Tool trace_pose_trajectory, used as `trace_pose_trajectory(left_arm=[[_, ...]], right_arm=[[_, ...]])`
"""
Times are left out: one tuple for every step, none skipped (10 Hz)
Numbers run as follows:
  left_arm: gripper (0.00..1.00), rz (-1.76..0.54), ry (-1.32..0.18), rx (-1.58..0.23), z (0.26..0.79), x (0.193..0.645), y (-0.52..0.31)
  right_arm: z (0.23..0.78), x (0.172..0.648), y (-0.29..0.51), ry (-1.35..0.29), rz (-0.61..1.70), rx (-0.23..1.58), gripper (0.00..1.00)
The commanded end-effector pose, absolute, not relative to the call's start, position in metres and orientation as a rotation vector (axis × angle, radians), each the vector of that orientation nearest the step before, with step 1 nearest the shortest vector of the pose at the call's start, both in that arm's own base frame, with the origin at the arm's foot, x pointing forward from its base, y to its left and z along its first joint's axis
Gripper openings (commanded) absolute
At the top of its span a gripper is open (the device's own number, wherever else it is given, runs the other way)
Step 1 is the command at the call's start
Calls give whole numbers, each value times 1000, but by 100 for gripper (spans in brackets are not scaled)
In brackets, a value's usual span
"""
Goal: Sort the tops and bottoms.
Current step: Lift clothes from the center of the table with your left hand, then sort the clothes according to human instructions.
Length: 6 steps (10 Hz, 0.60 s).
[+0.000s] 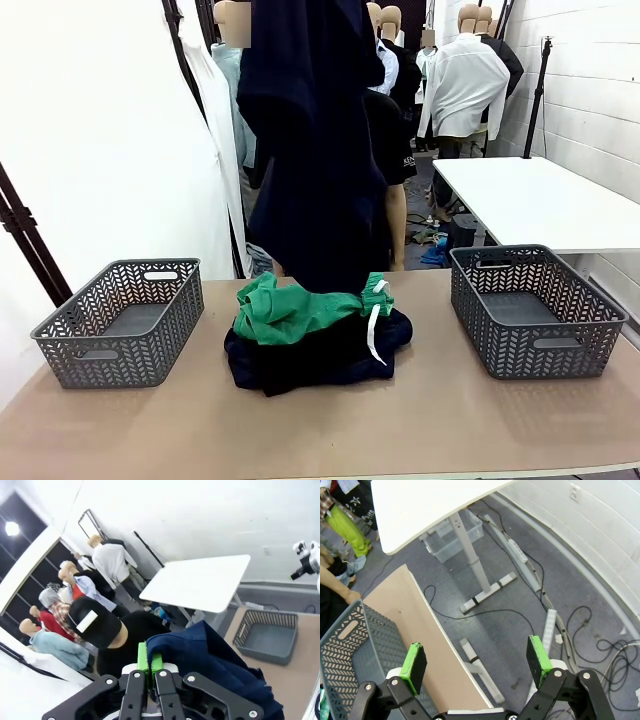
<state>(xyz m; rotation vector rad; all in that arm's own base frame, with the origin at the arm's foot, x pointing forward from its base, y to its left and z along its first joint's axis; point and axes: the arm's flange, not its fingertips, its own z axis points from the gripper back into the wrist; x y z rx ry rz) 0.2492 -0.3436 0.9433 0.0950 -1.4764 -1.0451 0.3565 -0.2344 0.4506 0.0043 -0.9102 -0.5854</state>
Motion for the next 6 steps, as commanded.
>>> trace_pose_trajectory(left_arm=[[0, -1010, -1489, 125, 944, 237, -349], [0, -1037, -1498, 118, 941, 229, -345], [0, -1040, -1492, 100, 948, 238, -346], [0, -1040, -1492, 100, 948, 238, -346], [0, -1040, -1492, 100, 948, 238, -346], [0, -1040, -1492, 100, 948, 238, -346]], right_arm=[[452, 357, -233, -905, -592, 6, 100], [452, 357, -233, -905, -592, 6, 100], [452, 357, -233, -905, -592, 6, 100], [452, 357, -233, -905, -592, 6, 100], [452, 357, -233, -905, -592, 6, 100], [452, 357, -233, -905, -592, 6, 100]])
